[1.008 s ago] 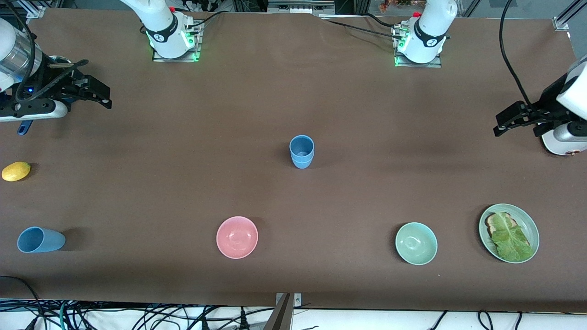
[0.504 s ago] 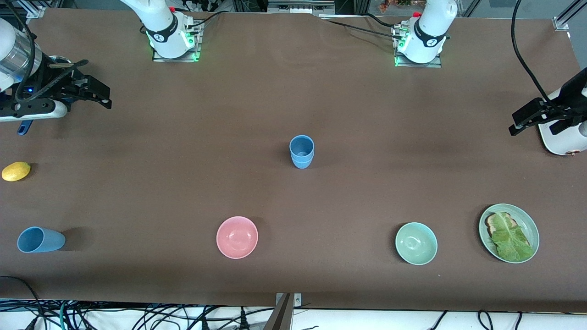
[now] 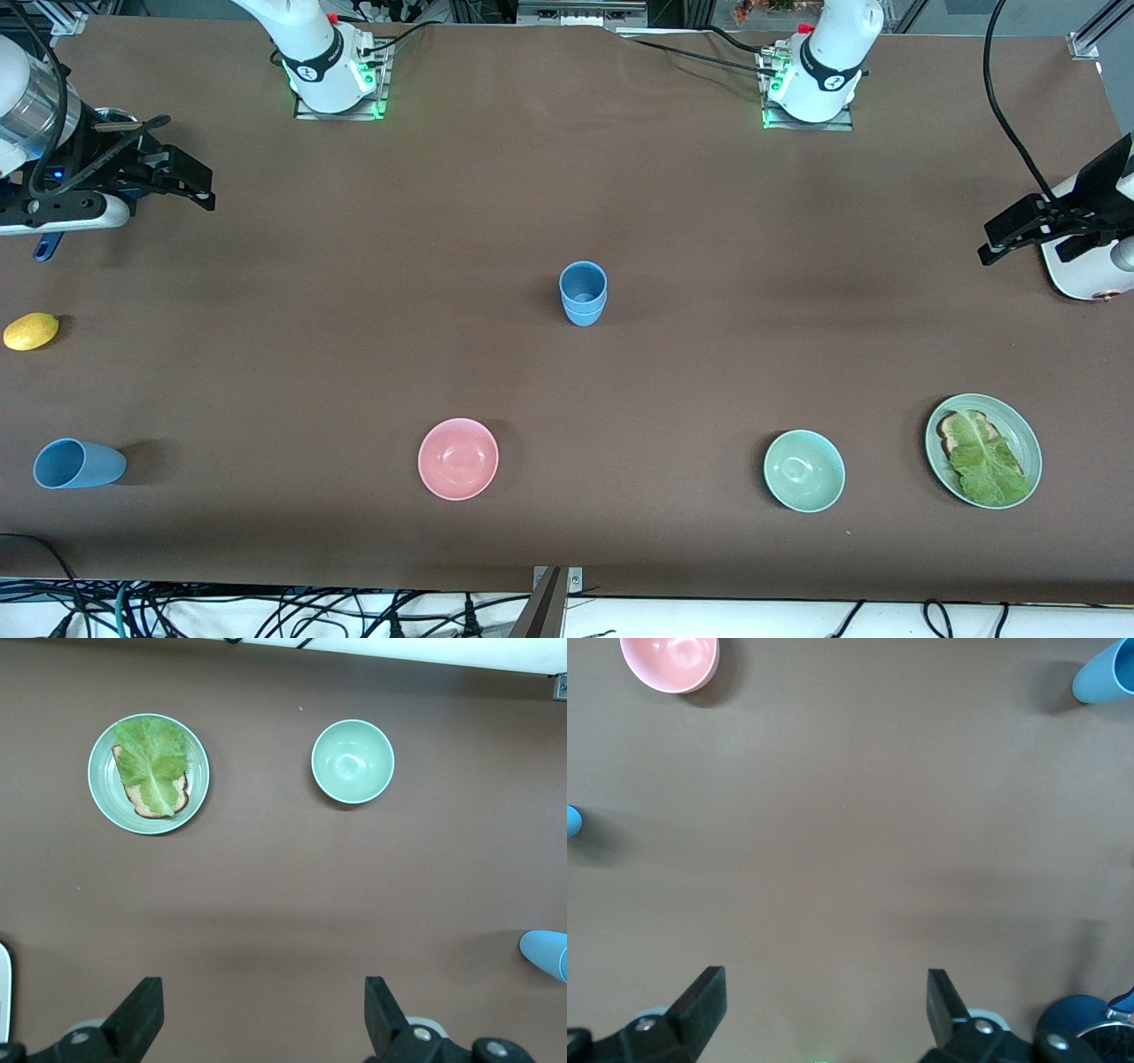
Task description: Stack blue cups with both arms
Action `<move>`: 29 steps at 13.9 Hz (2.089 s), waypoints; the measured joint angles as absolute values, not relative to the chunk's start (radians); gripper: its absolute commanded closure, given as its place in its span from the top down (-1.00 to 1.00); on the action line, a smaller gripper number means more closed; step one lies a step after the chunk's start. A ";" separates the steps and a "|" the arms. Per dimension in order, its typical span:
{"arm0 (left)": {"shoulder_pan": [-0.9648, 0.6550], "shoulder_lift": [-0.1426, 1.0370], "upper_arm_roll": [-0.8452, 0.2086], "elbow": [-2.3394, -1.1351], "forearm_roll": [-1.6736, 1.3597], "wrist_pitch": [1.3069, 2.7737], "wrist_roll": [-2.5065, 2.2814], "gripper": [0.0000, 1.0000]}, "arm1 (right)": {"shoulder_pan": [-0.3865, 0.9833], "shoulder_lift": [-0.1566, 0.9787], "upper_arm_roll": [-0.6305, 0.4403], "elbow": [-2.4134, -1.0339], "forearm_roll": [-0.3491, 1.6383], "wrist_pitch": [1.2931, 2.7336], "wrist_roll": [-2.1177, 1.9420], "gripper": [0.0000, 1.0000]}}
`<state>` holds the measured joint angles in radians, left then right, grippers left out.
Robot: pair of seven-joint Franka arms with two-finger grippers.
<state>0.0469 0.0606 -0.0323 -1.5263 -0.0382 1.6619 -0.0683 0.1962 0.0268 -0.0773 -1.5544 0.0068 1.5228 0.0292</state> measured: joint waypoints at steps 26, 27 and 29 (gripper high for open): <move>0.042 0.077 -0.032 -1.525 -0.038 1.661 -0.070 1.00 | 0.196 0.027 -0.077 -1.551 -0.005 1.523 0.029 1.00; 0.041 0.077 -0.032 -1.525 -0.038 1.660 -0.070 1.00 | 0.196 0.027 -0.077 -1.551 -0.005 1.523 0.029 1.00; 0.039 0.078 -0.034 -1.525 -0.038 1.658 -0.070 1.00 | 0.196 0.027 -0.077 -1.551 -0.006 1.523 0.029 1.00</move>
<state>0.0391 0.0778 -0.0337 -1.5249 -0.0382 1.6575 -0.0699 0.1962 0.0268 -0.0775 -1.5505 -0.0056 1.5228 0.0293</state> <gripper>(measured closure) 0.000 0.000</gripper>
